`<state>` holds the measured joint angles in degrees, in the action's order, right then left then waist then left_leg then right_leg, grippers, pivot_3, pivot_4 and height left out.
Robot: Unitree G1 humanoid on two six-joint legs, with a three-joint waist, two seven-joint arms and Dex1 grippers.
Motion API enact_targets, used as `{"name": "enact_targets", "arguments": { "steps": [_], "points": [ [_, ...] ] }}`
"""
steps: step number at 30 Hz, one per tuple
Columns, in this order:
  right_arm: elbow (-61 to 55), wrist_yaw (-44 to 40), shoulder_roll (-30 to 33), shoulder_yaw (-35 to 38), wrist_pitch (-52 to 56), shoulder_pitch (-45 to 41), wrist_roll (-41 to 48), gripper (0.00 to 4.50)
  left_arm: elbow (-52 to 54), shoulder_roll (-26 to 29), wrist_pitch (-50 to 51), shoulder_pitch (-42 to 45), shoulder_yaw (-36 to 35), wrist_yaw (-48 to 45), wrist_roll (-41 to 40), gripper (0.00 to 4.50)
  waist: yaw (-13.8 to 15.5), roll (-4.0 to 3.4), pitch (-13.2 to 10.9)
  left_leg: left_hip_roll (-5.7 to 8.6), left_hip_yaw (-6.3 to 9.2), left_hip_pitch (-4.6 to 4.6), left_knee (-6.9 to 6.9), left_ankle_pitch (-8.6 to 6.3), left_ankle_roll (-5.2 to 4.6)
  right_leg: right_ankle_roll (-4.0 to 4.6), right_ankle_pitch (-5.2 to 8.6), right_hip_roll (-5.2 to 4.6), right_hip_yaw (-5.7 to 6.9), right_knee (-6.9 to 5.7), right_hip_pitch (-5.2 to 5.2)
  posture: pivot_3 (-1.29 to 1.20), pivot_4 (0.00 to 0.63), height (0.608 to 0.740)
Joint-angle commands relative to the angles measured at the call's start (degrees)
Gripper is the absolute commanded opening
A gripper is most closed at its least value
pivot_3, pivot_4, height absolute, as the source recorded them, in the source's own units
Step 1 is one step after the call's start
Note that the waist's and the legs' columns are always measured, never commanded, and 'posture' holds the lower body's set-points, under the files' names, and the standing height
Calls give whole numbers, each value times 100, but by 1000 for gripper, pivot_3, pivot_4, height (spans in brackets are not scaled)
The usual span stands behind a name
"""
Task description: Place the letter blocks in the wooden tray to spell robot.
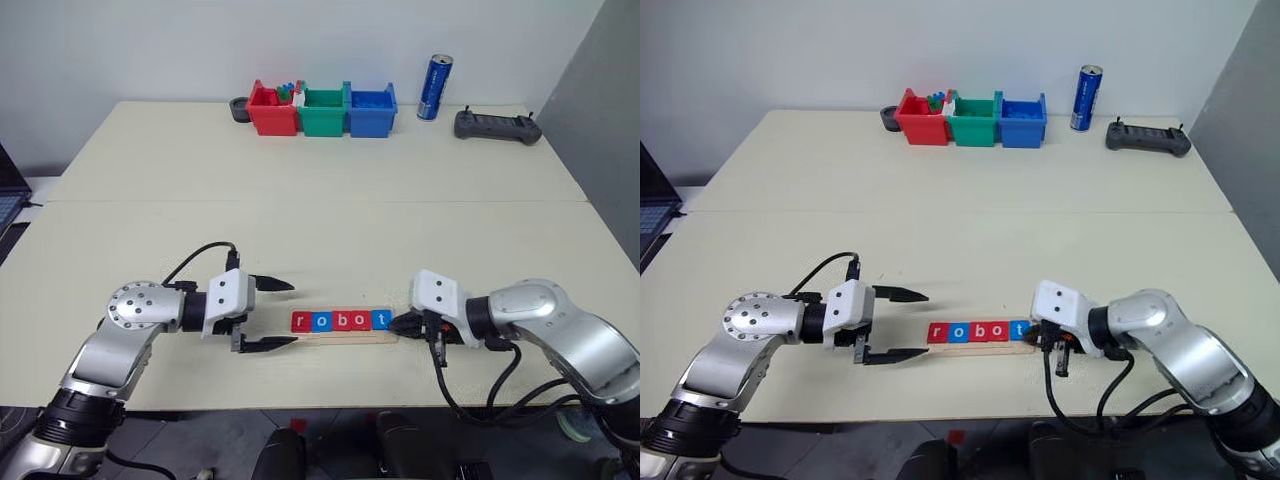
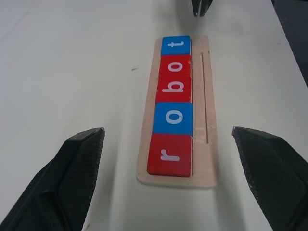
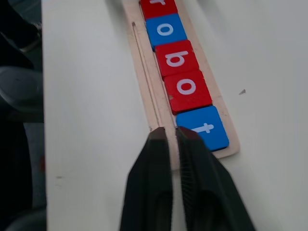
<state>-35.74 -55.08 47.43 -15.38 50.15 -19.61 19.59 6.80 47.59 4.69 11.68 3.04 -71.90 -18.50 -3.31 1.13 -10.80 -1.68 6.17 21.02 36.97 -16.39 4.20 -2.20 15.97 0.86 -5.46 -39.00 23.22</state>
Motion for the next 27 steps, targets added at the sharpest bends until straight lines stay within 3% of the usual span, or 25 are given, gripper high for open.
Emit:
{"name": "enact_targets", "arguments": {
  "steps": [1,9,27],
  "points": [
    [-311,-163,217,545,-243,136,290,1610,233,225,301,-38,-361,-56,-324,4500,2,0,0,0,0,0,1,0,0,-1,1,0,0,0,0,0,150,740],
    [-218,-558,544,1210,-563,282,836,4460,740,307,708,-279,-696,293,-461,4500,5,1,0,0,-2,0,3,0,0,-8,5,-1,-2,1,-1,0,150,740],
    [439,-871,825,1263,-1449,282,680,4460,1204,321,1190,-415,-817,422,-788,4500,8,1,0,0,-5,-1,2,0,0,-3,2,-1,-4,1,-1,0,150,740]
  ]
}}
